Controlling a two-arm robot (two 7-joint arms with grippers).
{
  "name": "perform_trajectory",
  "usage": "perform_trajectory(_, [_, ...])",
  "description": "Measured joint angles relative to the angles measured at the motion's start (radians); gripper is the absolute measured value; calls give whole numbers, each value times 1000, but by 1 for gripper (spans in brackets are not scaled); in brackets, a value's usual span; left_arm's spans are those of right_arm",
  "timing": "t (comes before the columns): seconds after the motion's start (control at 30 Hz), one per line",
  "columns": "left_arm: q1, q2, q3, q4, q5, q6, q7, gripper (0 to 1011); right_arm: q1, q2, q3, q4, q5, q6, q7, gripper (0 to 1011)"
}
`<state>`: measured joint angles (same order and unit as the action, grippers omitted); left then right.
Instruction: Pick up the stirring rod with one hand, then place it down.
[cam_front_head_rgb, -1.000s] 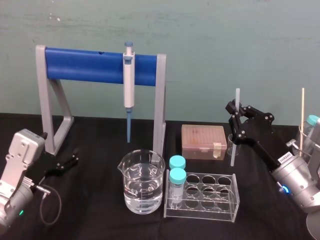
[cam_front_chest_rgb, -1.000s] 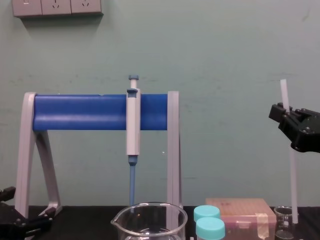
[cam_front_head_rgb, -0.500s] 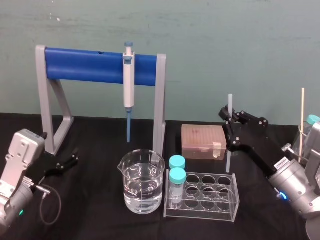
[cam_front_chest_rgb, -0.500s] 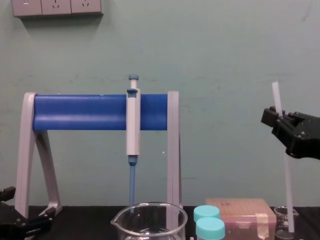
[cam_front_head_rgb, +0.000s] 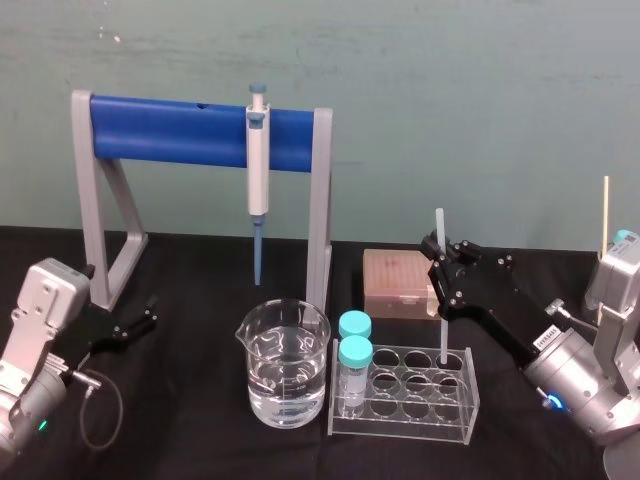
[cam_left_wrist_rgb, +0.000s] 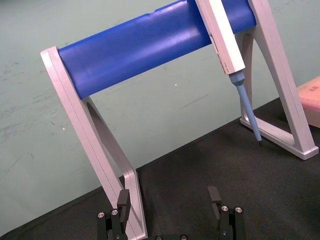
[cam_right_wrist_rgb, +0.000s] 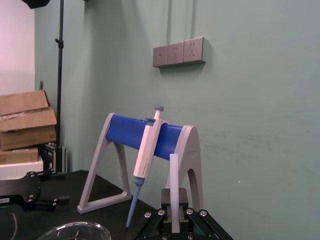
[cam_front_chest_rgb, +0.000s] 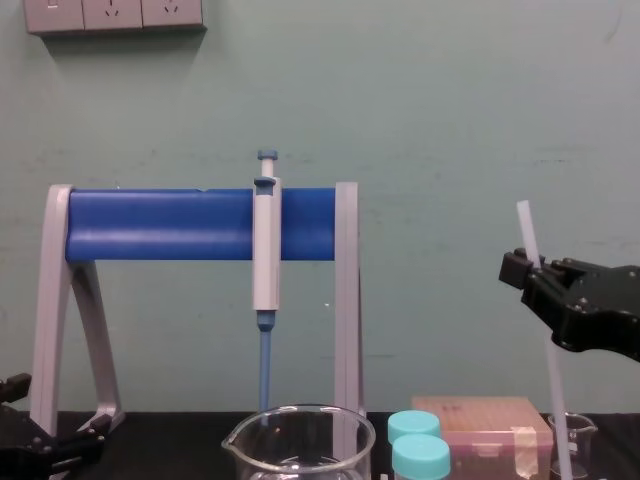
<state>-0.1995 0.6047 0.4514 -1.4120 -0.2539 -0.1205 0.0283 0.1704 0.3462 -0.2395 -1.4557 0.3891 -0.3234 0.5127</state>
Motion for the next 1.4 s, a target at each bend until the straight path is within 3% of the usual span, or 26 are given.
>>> perform_trajectory(0.33, [0,0,0,0,0,0,0,1000,11,7,-16,21,2,20,1,72])
perform_trajectory(0.87, [0,0,0,0,0,0,0,1001,50,21,-59,106,-33,60,7,71])
perform_trajectory(1.4, [0,0,0,0,0,0,0,1000,59,22,-66,124,-41,63,6,72])
